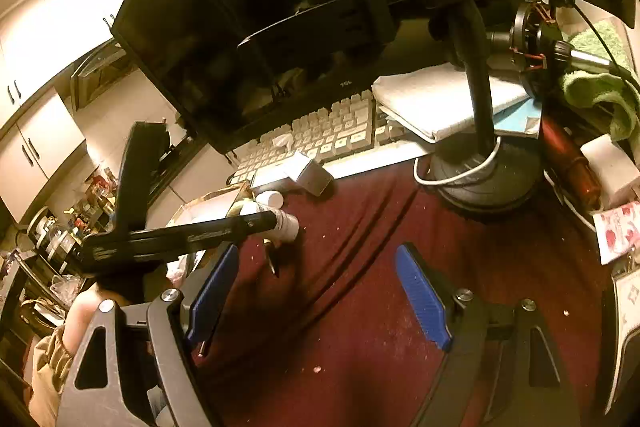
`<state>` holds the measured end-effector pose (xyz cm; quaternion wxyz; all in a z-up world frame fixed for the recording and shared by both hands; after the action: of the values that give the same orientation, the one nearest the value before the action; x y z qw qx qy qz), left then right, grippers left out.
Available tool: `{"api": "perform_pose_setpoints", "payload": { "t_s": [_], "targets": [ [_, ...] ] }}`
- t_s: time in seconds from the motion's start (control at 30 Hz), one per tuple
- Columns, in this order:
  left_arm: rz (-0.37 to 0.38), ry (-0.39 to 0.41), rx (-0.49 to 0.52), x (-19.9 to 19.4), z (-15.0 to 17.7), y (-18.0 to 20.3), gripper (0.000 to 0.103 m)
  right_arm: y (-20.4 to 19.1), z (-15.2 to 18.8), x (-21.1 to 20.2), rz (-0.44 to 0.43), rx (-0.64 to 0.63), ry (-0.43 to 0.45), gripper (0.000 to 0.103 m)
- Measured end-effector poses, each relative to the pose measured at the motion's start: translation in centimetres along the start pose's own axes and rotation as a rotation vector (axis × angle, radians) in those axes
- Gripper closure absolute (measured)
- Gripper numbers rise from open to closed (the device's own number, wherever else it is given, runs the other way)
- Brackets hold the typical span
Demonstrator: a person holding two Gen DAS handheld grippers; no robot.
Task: Organize objects
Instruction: 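Grasp the white medicine bottle with the left gripper, then grasp the black marker with the right gripper while the left gripper holds the bottle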
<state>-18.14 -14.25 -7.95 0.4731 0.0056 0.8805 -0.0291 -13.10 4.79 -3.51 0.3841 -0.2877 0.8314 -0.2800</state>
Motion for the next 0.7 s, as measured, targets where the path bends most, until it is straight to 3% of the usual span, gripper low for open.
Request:
{"api": "perform_pose_setpoints", "payload": {
  "t_s": [0.13, 0.33, 0.47, 0.7],
  "targets": [
    [0.037, 0.009, 0.023, -0.9, 2.4, 2.2, 0.067, -0.9, 0.3, -0.3, -0.012, -0.021, 0.010, 0.022],
    [0.072, 0.005, 0.026, -1.4, 6.3, 3.3, 0.067, -1.5, 1.3, 2.5, -0.017, -0.040, -0.059, 0.022],
    [0.024, 0.034, 0.052, -1.3, 5.7, 2.7, 0.067, -1.6, 1.6, 4.0, -0.031, -0.031, -0.087, 0.022],
    [-0.018, -0.043, 0.151, 1.1, 5.9, 3.3, 0.067, -0.5, 1.4, 5.5, -0.038, 0.018, -0.108, 0.022]
  ]
}}
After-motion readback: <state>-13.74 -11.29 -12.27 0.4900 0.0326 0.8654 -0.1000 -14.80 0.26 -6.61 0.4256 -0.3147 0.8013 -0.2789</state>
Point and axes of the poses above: each gripper's, at about its wrist camera, not at the fingertips, and x roughly the way its jaws point, y to its right, z to its underside, the point moved 10 cm from there along x, roughly the way its jaws point, and after that the axes turned 15 degrees about x, right-handed, at the moved point
